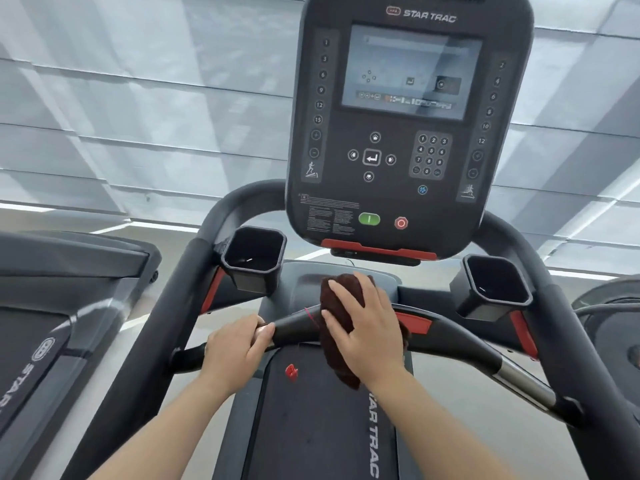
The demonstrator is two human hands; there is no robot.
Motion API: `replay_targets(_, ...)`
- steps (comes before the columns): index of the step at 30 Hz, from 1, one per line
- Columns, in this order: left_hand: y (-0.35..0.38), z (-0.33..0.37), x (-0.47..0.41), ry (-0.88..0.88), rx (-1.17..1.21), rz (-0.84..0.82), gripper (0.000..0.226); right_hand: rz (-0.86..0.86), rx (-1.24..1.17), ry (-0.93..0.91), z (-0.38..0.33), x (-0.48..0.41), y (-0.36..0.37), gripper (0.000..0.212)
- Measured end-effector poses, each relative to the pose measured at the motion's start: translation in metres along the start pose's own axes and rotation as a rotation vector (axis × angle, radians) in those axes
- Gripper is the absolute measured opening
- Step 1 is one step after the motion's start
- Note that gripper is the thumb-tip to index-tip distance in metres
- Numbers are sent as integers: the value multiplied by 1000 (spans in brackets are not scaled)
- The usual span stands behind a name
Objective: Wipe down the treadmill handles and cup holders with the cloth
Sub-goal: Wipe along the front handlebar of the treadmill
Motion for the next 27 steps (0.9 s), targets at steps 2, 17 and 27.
replay_targets(2, 0, 0, -1, -8, -12, -16, 40, 6, 36, 46, -5, -4, 6, 41)
replay_targets(17, -32, -30, 11, -59, -181, 3, 53, 128, -305, -178, -9, -2, -9, 37)
replay_targets(27, -49, -104, 31, -145, -428, 28, 43, -312, 147, -225, -89, -27, 65, 34)
Point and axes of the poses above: each hand's wrist, its own x-axis away from the middle knuckle, its own y-axis out of the palm, z = x × y, the point moved 4 cm from there along -x, towards the middle knuckle, and after that the axes turned 7 degrees about -x, right-handed, at the moved point
